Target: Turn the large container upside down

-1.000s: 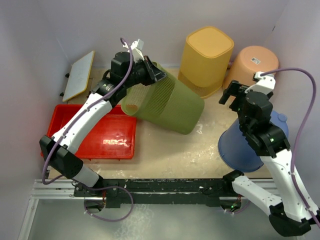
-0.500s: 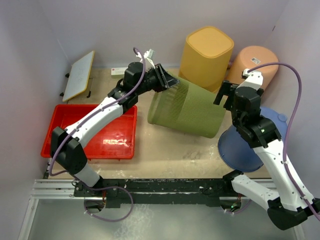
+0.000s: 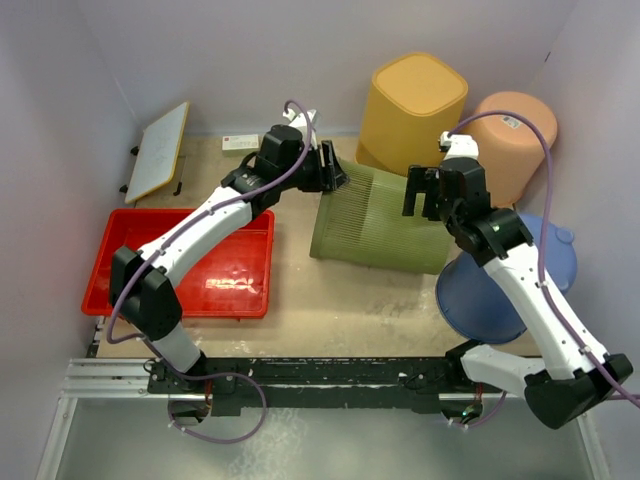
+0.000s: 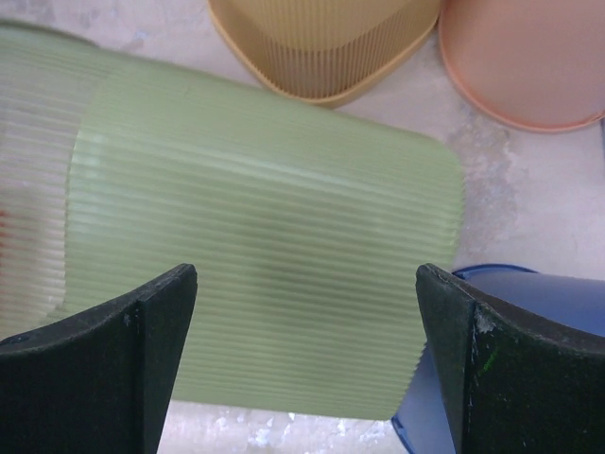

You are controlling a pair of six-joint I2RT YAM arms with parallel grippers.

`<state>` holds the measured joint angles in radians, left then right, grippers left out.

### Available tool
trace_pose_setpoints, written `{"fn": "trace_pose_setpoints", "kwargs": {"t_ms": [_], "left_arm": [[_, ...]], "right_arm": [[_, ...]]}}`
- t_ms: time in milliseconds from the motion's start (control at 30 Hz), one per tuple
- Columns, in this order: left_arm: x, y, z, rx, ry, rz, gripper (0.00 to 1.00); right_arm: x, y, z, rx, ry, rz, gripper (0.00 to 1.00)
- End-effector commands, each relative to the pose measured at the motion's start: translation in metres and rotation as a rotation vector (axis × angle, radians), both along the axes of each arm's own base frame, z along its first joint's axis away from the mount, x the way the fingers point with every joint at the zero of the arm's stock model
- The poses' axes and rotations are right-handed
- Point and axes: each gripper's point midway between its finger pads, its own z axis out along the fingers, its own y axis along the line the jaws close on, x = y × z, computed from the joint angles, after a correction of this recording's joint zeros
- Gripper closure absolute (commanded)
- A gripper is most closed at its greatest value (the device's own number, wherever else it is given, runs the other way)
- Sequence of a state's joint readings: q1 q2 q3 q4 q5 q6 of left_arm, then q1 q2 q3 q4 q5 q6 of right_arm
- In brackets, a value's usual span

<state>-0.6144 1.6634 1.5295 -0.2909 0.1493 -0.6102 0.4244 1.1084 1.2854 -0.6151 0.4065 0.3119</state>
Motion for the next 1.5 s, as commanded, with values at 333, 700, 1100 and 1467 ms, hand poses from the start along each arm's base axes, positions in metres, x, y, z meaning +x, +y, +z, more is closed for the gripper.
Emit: {"fn": "trace_pose_setpoints", "kwargs": {"t_ms": [333,700,1100,1467], "left_arm": [[0.006,0.043,0.038,0.131,-0.123,0.085,0.45],[0.013,0.04,0.035,0.121,-0.106,0.081,0.45],[0.015,0.059,0.059,0.117,-0.141,0.14,0.45],[0.007,0.068,0.076,-0.021,-0.211,0.218,0.47]], "right_arm": [[0.002,-0.017,-0.008,0.093,0.139,-0.057,0.0],[-0.057,-0.104,-0.048,-0.045,0.291,-0.453,0.0],[-0.048,-0.097,-0.007,0.002,0.112,-0.349,0.0],[0.036,-0.012,0.003,0.213,0.071,0.048,0.0]]}}
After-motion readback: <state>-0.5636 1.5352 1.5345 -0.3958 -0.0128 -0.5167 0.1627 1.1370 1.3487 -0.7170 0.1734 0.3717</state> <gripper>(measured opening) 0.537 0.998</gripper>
